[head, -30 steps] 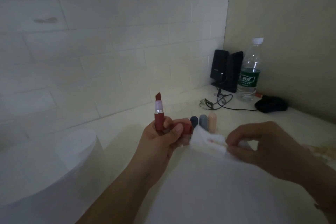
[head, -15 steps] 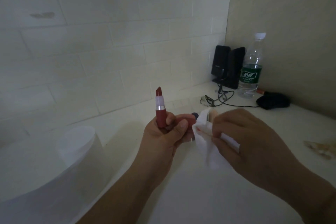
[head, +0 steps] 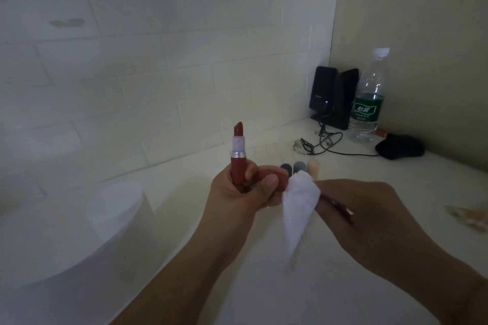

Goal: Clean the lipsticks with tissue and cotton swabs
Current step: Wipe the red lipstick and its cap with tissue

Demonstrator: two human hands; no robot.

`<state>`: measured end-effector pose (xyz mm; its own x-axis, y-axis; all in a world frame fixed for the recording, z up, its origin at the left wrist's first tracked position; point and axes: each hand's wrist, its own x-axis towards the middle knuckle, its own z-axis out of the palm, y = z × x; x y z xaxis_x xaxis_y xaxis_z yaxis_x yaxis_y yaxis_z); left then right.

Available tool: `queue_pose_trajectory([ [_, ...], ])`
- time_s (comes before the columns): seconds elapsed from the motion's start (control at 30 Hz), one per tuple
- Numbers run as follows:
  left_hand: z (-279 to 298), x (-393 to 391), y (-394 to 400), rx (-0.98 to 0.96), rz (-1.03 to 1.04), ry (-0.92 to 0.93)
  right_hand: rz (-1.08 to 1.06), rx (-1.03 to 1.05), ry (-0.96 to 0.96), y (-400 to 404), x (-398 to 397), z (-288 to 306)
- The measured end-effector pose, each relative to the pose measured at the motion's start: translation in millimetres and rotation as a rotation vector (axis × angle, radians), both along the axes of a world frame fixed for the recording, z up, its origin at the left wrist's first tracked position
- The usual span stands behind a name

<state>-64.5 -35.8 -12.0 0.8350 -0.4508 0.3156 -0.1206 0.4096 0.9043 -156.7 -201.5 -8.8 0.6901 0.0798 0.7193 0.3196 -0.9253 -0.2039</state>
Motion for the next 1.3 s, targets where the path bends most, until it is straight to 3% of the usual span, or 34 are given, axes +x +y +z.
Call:
queue_pose_trajectory([
  [0.1, 0, -1, 1, 0.003, -0.029, 0.015, 0.113, 0.195, 0.108, 1, -3, 6],
  [0.33, 2, 0, 0, 0.011, -0.038, -0.019, -0.059, 0.234, 0.000, 10, -2, 5],
  [0.47, 6, -2, 5, 0.085, 0.020, -0.131, 0.076, 0.218, 0.152, 12, -5, 8],
  [0.6, 7, -7, 2, 0.100, -0.009, -0.128, 0.067, 0.412, 0.126, 10, -6, 12],
  [0.73, 6, -5, -1, 0.069, 0.001, -0.115, -0.013, 0.317, 0.066, 14, -5, 13],
  [0.83, 6, -3, 1, 0.092, 0.011, -0.139, 0.063, 0.271, 0.184, 18, -10, 19],
  [0.93, 6, -3, 1, 0.108, -0.031, -0.149, 0.131, 0.478, 0.274, 14, -11, 20],
  [1.03, 7, -6, -1, 0.134, -0.019, -0.172, 0.028, 0.624, 0.243, 12, -6, 17],
  [1.2, 9, -7, 0, 0.086, 0.023, -0.151, 0.034, 0.403, 0.246, 18, -8, 19],
  [1.3, 11, -9, 0, 0.118, 0.015, -0.185, 0.111, 0.461, 0.306, 12, -7, 20],
])
